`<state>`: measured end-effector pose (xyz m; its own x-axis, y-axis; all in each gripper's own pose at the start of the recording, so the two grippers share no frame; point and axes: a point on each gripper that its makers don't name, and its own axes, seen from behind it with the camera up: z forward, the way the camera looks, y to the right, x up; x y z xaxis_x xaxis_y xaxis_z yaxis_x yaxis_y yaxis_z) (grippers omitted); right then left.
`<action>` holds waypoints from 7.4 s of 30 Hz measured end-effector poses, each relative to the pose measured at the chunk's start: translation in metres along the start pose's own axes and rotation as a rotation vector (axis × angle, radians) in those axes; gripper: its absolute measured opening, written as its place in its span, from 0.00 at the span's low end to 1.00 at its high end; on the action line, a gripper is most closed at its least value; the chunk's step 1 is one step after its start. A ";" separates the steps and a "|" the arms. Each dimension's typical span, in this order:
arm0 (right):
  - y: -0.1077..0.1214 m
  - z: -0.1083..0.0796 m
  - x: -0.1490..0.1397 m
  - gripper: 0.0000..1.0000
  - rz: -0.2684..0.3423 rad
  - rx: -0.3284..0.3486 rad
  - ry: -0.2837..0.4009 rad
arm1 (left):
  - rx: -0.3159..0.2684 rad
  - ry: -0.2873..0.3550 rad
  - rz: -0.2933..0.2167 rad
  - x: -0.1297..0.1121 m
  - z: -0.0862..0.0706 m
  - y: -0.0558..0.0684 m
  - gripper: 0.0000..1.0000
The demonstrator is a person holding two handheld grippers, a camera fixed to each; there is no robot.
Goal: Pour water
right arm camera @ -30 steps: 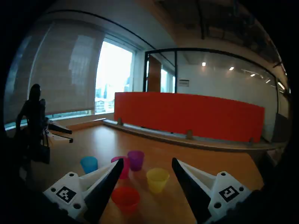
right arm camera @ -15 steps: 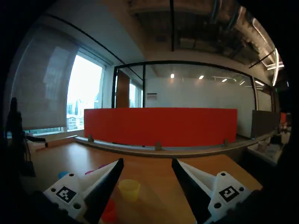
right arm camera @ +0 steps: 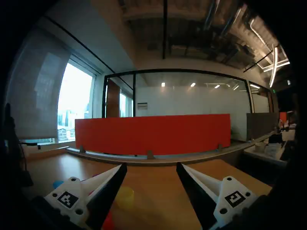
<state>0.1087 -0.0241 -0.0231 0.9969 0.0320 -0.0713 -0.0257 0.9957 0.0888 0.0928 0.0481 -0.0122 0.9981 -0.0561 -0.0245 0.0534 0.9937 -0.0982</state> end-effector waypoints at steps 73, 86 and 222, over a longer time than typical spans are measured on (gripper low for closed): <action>0.007 0.001 -0.008 1.00 0.021 -0.050 -0.037 | 0.116 -0.017 0.052 -0.085 0.003 -0.060 0.87; 0.005 -0.002 -0.007 1.00 0.024 -0.043 -0.034 | 0.107 -0.026 0.053 -0.090 0.005 -0.058 0.87; 0.024 0.012 -0.109 1.00 -0.029 -0.074 -0.073 | 0.103 -0.027 0.055 -0.090 0.006 -0.056 0.89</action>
<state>0.0006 -0.0045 -0.0010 1.0000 -0.0005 0.0004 0.0004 0.9999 0.0143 -0.0001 -0.0019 0.0012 1.0000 -0.0005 -0.0004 0.0005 1.0000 0.0049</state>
